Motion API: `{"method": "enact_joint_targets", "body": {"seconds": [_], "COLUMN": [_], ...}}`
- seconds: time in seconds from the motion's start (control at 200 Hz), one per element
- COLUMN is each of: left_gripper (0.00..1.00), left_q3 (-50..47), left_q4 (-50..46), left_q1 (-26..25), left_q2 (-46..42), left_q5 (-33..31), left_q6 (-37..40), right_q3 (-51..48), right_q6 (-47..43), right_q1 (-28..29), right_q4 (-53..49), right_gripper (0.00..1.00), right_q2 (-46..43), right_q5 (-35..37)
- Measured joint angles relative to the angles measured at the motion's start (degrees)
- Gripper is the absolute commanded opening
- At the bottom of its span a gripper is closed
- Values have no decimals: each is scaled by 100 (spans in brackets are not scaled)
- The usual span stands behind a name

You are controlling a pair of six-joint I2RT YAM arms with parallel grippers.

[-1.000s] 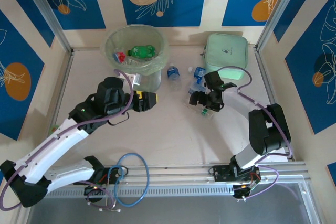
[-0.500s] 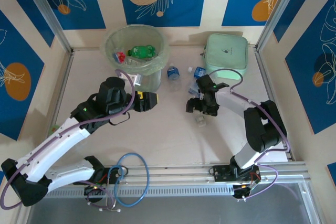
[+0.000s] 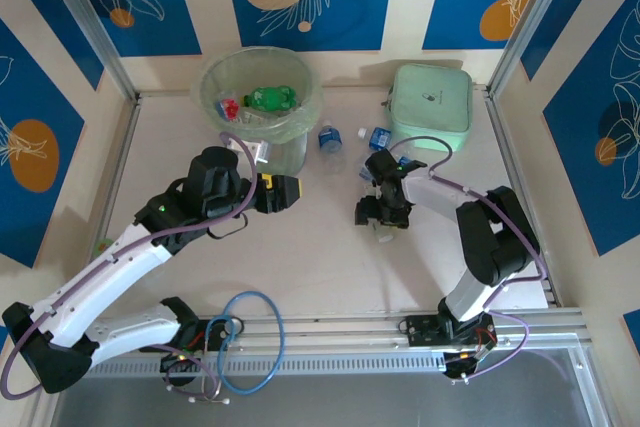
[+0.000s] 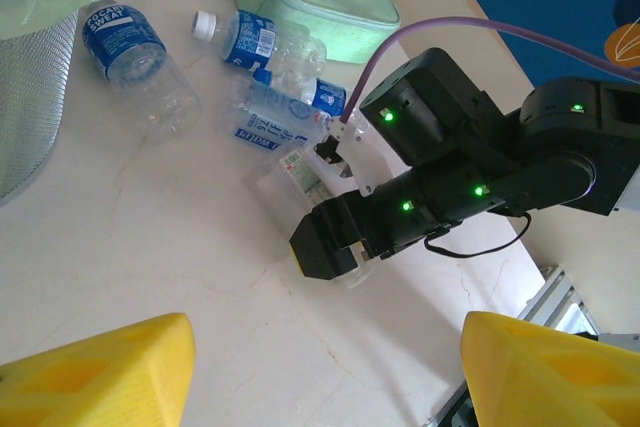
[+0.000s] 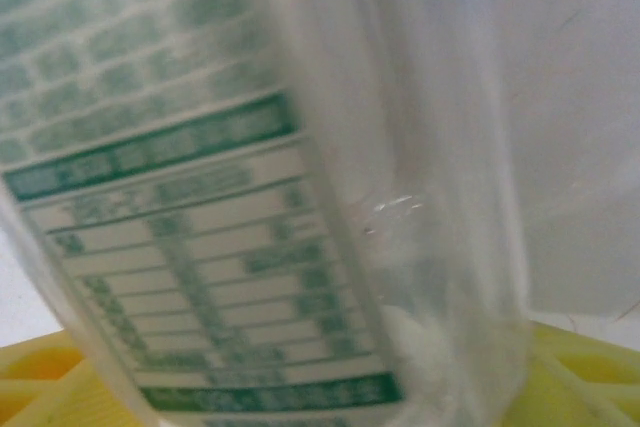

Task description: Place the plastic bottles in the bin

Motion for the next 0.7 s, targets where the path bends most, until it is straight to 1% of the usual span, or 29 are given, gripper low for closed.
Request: {"method": "enact_joint_targets", "body": {"seconds": [0.37,0.645,0.695], "left_gripper": [72,73,73], "left_q3": [0,0,0], "left_q4": [-2,-11,-33], "left_q1": [0,0,0], "left_q2": [0,-2,-2], "left_q5": [-57,-155,-199], "left_q6": [4,15,24], "right_q3": [0,-7,-15], "right_q6": [31,68,87], "right_q1": [101,271,304], "right_q4": [-13,-11,-13], "right_gripper": [56,47,47], "right_q2": [-42,-474,-584], "right_q5": [116,219,236]}}
